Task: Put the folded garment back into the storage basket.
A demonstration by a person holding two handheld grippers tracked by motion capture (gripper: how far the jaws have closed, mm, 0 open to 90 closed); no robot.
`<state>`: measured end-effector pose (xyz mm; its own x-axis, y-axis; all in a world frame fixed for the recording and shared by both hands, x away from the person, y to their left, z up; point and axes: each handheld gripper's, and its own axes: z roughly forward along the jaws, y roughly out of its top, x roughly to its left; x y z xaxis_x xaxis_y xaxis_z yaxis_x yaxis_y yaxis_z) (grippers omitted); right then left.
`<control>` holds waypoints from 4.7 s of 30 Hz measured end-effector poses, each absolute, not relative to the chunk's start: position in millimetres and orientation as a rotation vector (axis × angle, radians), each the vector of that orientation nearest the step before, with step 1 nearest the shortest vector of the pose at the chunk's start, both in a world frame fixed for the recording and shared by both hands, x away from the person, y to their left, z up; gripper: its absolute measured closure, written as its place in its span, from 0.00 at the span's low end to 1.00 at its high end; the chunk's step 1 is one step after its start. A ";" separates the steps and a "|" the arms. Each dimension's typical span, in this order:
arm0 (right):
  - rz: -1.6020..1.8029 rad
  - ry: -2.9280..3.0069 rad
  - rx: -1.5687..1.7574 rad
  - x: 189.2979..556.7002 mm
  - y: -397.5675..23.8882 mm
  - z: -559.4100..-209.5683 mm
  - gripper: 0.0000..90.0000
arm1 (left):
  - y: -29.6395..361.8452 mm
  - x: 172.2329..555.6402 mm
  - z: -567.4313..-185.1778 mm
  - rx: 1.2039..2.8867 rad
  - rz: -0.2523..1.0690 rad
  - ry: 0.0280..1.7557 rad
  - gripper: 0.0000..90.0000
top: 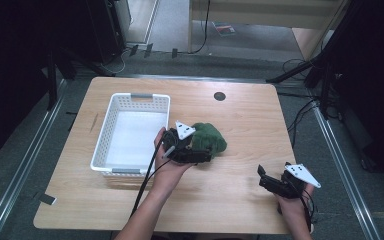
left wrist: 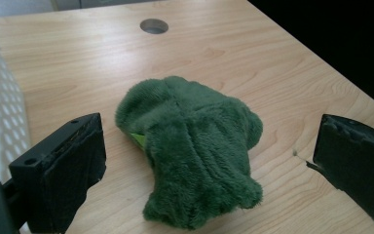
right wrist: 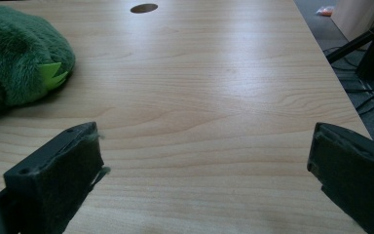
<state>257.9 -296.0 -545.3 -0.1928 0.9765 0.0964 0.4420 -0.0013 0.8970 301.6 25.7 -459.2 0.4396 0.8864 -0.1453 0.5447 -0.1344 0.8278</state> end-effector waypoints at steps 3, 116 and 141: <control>1.158 1.686 1.474 258.1 -296.2 -545.4 0.00 | 14.9 303.3 -465.1 1.845 0.480 1.215 0.00; 1.144 1.712 1.485 260.6 -295.9 -545.6 0.00 | 65.1 320.9 -435.2 1.813 0.592 1.380 0.27; 1.139 1.712 1.489 260.7 -295.8 -545.5 0.00 | 140.1 325.8 -436.8 1.717 0.661 1.531 0.27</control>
